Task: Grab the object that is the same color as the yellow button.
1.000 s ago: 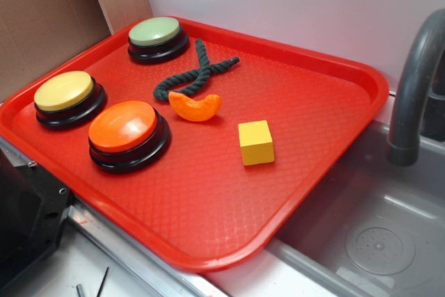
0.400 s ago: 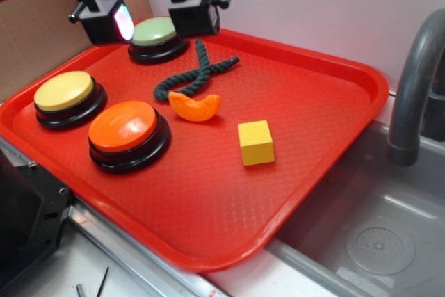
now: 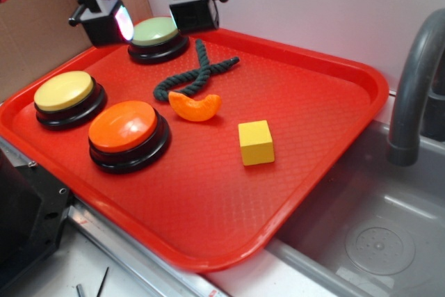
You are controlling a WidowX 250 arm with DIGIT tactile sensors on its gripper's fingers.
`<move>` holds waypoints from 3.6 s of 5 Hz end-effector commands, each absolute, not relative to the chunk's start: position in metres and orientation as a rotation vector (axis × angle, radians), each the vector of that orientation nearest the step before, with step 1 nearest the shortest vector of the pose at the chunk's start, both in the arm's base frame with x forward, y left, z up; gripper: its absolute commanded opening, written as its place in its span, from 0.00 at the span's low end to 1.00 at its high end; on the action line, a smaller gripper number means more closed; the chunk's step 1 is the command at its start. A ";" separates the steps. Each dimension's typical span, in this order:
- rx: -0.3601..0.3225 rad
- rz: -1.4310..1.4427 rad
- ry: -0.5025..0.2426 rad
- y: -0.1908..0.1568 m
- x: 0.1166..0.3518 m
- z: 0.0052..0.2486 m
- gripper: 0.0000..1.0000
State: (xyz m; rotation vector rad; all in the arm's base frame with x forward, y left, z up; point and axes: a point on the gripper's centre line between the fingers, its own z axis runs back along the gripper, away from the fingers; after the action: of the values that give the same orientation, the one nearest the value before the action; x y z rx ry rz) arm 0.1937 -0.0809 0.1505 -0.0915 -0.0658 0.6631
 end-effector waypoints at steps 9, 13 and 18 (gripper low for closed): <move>-0.102 0.608 -0.065 -0.143 0.252 0.058 1.00; -0.084 0.555 -0.003 -0.164 0.241 0.042 1.00; -0.077 0.619 -0.040 -0.147 0.223 0.078 1.00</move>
State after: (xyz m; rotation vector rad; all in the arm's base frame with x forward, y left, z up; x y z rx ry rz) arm 0.2184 -0.1471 0.0650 -0.0356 -0.0105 0.6246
